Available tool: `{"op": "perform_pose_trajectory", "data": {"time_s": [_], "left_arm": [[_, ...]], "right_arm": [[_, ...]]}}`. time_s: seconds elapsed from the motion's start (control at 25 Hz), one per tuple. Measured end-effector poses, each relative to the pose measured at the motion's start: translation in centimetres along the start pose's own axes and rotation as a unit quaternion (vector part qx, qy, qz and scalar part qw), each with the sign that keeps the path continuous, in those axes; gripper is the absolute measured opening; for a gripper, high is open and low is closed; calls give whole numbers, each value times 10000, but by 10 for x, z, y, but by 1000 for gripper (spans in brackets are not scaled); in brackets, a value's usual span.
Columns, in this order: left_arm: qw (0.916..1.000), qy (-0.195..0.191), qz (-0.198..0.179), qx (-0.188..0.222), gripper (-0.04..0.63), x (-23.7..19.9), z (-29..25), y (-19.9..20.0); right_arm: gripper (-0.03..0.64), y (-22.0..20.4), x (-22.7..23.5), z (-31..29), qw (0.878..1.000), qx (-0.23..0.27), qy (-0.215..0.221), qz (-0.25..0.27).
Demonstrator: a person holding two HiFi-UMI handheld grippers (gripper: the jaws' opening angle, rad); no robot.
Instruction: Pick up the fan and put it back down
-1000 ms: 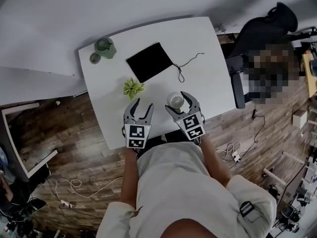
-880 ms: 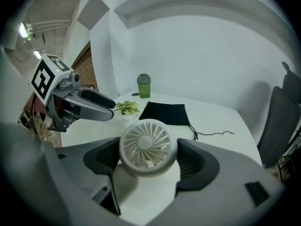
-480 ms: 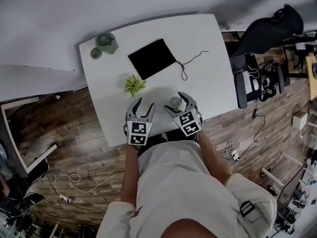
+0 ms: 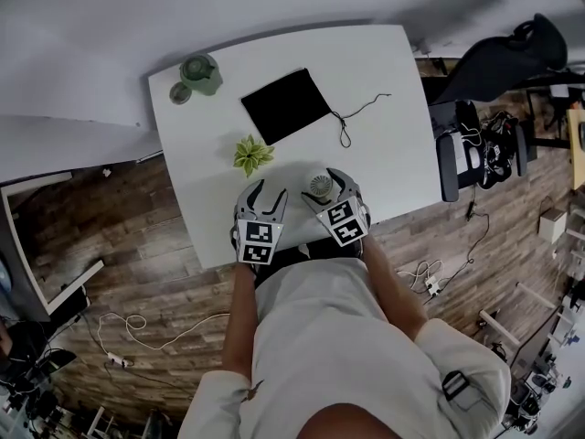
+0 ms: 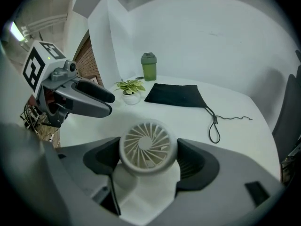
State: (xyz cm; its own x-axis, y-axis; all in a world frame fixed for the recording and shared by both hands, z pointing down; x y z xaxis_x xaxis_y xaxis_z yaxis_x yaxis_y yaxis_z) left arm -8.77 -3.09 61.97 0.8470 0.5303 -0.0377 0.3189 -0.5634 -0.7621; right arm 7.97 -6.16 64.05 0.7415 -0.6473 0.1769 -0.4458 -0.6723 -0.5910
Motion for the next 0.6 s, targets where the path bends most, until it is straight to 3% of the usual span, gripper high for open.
{"op": "perform_pose_trajectory", "data": {"time_s": [0.6], "left_arm": [[9999, -61, 39, -92, 224, -3, -3, -11]], "right_arm": [[371, -1, -7, -15, 9996, -244, 56, 95]]}}
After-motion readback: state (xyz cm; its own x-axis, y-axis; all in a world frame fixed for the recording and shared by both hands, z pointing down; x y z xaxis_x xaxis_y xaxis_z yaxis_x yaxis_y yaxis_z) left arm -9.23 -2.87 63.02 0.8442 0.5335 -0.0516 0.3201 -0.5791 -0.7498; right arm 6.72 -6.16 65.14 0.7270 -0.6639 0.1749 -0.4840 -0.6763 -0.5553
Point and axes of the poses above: the fingertips, and each gripper's own axes: z backward along the fingers, x to its right, y out of its top, the point moved 8 cm from there along z, backward along the fingers, and after that the axes turned 10 degrees about -z, right-handed, at the moved point
